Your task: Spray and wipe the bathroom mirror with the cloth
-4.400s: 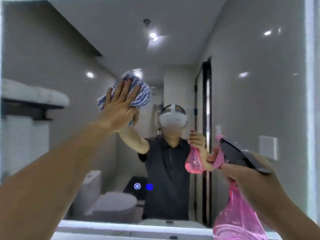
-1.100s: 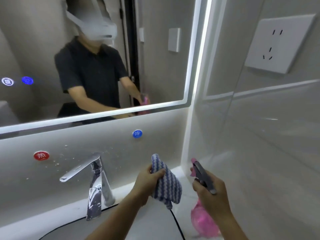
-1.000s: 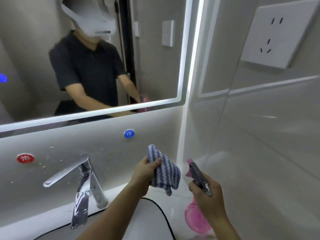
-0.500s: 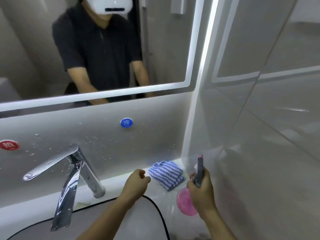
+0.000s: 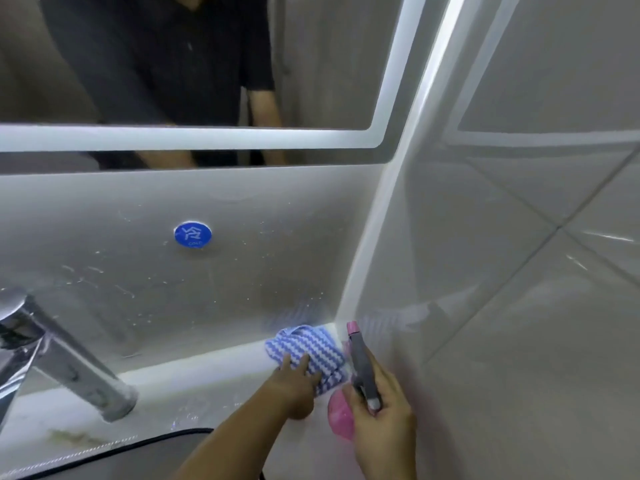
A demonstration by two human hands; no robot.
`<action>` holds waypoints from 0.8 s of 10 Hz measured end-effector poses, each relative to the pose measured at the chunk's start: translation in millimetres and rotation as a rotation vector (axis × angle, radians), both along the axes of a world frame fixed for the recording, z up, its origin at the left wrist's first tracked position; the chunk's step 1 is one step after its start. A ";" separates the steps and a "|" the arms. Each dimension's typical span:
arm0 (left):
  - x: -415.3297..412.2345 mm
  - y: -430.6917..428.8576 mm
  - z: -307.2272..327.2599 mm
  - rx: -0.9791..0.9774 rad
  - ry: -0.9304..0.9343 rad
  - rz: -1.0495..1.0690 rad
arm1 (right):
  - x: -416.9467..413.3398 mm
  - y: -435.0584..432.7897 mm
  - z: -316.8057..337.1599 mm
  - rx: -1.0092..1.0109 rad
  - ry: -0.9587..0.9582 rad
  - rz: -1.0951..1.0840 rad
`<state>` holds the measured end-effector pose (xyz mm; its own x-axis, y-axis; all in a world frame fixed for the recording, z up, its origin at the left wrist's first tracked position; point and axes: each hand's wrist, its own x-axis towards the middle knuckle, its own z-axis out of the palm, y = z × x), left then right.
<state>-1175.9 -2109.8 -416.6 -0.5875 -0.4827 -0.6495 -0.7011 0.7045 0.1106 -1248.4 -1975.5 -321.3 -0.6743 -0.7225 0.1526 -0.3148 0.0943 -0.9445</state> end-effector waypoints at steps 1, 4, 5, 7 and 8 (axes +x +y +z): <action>6.4 -3.6 12.5 -0.014 0.109 -0.022 | -4.4 -12.6 -2.6 -0.055 -0.121 -0.006; 114.6 -1.4 69.3 -0.087 0.323 0.383 | -10.0 -96.9 -42.7 0.153 -0.212 0.005; 133.7 10.0 83.1 -0.166 0.475 0.399 | -6.2 -100.2 -52.8 0.234 -0.157 -0.034; 147.8 35.5 123.5 -0.261 0.619 0.442 | 25.5 -61.8 -27.0 0.169 -0.187 -0.218; 154.1 45.4 146.9 -0.306 0.710 0.558 | 57.0 -41.3 7.2 0.017 -0.250 -0.171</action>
